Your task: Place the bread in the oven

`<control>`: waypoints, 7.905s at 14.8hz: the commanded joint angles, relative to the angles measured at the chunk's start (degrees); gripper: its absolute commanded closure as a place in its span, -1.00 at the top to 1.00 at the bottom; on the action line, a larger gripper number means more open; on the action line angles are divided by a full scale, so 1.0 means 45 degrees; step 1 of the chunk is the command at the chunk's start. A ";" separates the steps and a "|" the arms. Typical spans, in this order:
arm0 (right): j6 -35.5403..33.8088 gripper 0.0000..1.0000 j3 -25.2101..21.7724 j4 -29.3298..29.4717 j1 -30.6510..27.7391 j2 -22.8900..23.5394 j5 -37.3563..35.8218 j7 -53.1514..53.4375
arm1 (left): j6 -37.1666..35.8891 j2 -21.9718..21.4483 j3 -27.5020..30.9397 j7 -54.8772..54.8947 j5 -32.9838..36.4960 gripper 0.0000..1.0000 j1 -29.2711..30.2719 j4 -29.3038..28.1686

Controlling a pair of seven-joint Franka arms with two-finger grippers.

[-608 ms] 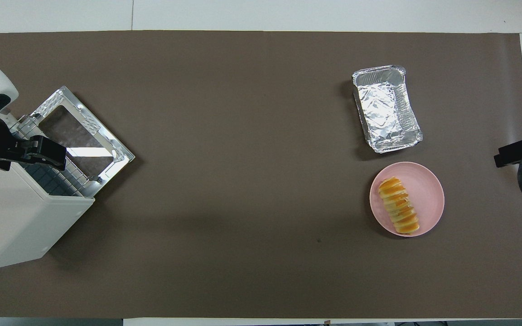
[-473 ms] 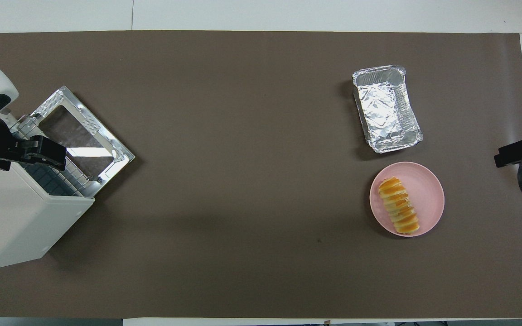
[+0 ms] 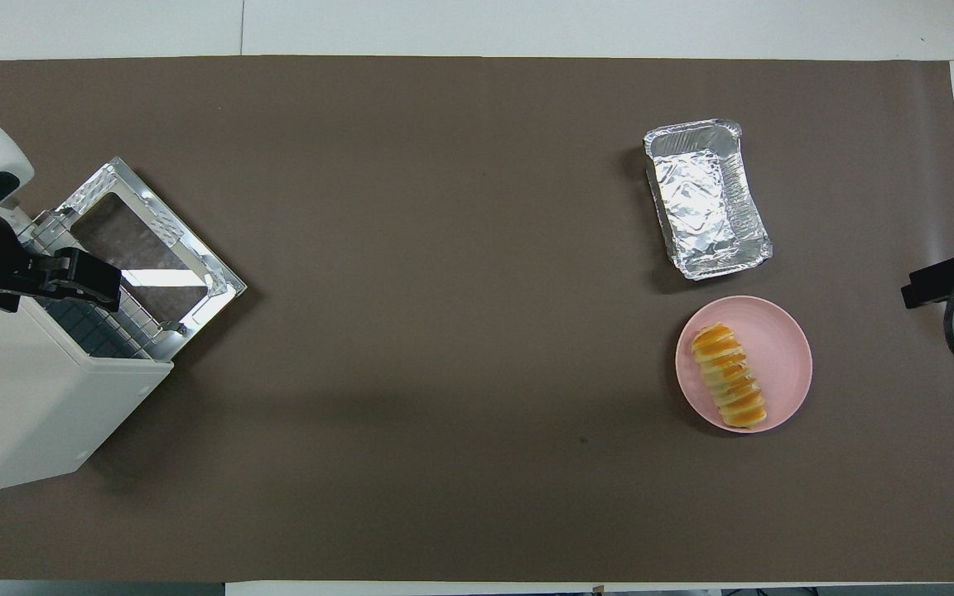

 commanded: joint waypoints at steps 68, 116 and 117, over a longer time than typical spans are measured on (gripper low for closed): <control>0.6034 -1.00 0.0217 -0.0198 0.1828 0.4188 0.1232 -0.2283 | 0.0242 -0.0346 0.0008 -0.0064 -0.0171 1.00 0.0081 -0.0372; 0.9530 -1.00 0.0120 0.0433 0.0987 0.7493 -0.0136 -0.2282 | 0.0242 -0.0346 0.0008 -0.0064 -0.0171 1.00 0.0081 -0.0372; 0.9627 -1.00 0.0120 0.0433 0.1007 0.7493 -0.0096 -0.2243 | 0.0242 -0.0346 0.0008 -0.0064 -0.0171 1.00 0.0062 -0.0372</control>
